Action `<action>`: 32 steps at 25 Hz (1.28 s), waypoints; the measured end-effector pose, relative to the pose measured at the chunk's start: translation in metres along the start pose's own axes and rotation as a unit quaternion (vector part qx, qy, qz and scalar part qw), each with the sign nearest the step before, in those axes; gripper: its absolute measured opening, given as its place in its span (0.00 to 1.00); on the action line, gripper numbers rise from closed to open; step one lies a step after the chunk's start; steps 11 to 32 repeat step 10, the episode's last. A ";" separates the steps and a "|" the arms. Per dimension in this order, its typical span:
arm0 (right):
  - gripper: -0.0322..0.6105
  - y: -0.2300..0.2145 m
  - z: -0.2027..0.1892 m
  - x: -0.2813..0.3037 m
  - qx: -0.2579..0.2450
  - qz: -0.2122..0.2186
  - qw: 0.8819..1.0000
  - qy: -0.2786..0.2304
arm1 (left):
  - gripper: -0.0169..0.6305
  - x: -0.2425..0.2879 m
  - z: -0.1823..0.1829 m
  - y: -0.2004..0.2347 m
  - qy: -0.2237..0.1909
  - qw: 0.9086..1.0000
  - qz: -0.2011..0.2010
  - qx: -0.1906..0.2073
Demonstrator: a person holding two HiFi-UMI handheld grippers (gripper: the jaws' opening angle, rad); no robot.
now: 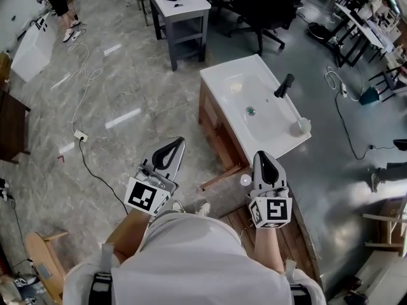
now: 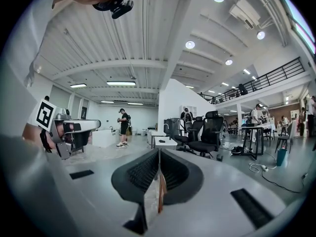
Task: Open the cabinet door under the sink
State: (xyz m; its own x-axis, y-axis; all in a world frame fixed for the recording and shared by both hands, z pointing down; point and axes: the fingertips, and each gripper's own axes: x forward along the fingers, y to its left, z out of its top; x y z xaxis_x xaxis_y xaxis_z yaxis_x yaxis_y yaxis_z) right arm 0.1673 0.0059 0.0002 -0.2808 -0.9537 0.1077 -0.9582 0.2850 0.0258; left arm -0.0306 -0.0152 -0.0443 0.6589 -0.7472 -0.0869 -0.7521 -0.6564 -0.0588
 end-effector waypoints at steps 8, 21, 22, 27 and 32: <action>0.11 0.006 0.002 -0.001 -0.001 0.002 1.000 -0.001 | 0.05 -0.005 0.002 0.003 -0.001 1.000 0.002 -0.001; 0.11 0.008 0.003 -0.001 -0.001 0.001 1.000 -0.001 | 0.05 -0.006 0.002 0.004 -0.001 1.000 0.002 -0.002; 0.11 0.008 0.003 -0.001 -0.001 0.001 1.000 -0.001 | 0.05 -0.006 0.002 0.004 -0.001 1.000 0.002 -0.002; 0.11 0.008 0.003 -0.001 -0.001 0.001 1.000 -0.001 | 0.05 -0.006 0.002 0.004 -0.001 1.000 0.002 -0.002; 0.11 0.008 0.003 -0.001 -0.001 0.001 1.000 -0.001 | 0.05 -0.006 0.002 0.004 -0.001 1.000 0.002 -0.002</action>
